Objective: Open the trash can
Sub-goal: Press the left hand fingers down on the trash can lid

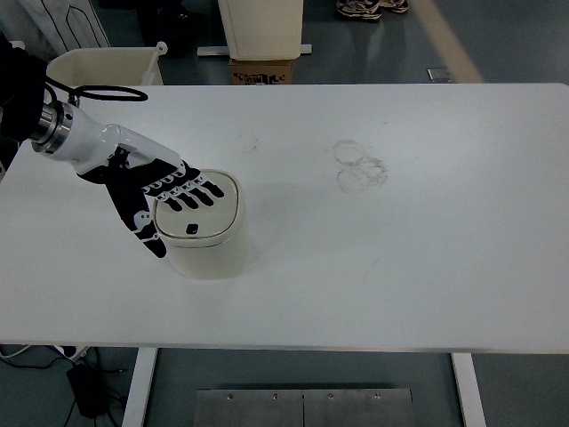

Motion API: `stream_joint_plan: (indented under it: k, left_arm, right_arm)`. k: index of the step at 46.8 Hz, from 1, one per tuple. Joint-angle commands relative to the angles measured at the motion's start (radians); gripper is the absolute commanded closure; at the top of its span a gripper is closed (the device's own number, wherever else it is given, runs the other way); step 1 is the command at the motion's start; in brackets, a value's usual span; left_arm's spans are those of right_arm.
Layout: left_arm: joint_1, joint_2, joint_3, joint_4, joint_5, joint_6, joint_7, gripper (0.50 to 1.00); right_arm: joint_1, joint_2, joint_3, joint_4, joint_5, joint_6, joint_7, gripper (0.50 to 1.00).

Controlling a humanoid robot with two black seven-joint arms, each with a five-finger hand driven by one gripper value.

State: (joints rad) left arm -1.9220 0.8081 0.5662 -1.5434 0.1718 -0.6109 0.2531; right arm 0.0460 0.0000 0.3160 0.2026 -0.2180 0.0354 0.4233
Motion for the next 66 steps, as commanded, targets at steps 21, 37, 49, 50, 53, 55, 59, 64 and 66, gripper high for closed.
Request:
stream_joint_plan:
  k: [21,37,49,50,53,55,59,64,66]
  left_arm:
    - [0.029,-0.020,-0.002,0.008,0.000,0.000,0.000,0.500]
    - [0.055,-0.021,-0.002,0.020,0.002,0.000,0.000,0.500]
    - [0.063,-0.027,-0.002,0.022,0.002,0.000,0.000,0.500]
    - [0.064,-0.027,-0.002,0.022,0.002,0.000,0.000,0.500]
    - [0.066,-0.027,-0.002,0.023,0.002,0.000,0.000,0.500]
    - [0.066,-0.027,-0.002,0.025,0.002,0.000,0.000,0.500]
    - [0.066,-0.027,-0.002,0.025,0.002,0.000,0.000,0.500]
    - [0.060,-0.027,-0.003,0.025,0.002,0.000,0.000,0.500]
    - [0.054,-0.026,-0.006,0.026,0.000,0.000,0.000,0.500]
  right_arm:
    - [-0.002,0.000,0.000,-0.002,0.000,-0.002,0.000,0.509]
    - [0.000,0.000,0.000,-0.002,0.000,0.000,0.000,0.509]
    - [0.000,0.000,0.000,-0.002,0.000,0.000,0.000,0.509]
    - [0.000,0.000,0.000,-0.002,0.000,0.000,0.000,0.509]
    - [0.000,0.000,0.000,-0.002,0.000,0.000,0.000,0.509]
    - [0.000,0.000,0.000,-0.002,0.000,0.000,0.000,0.509]
    - [0.000,0.000,0.000,-0.002,0.000,0.000,0.000,0.509]
    - [0.000,0.000,0.000,-0.002,0.000,0.000,0.000,0.509]
    - [0.000,0.000,0.000,-0.002,0.000,0.000,0.000,0.509]
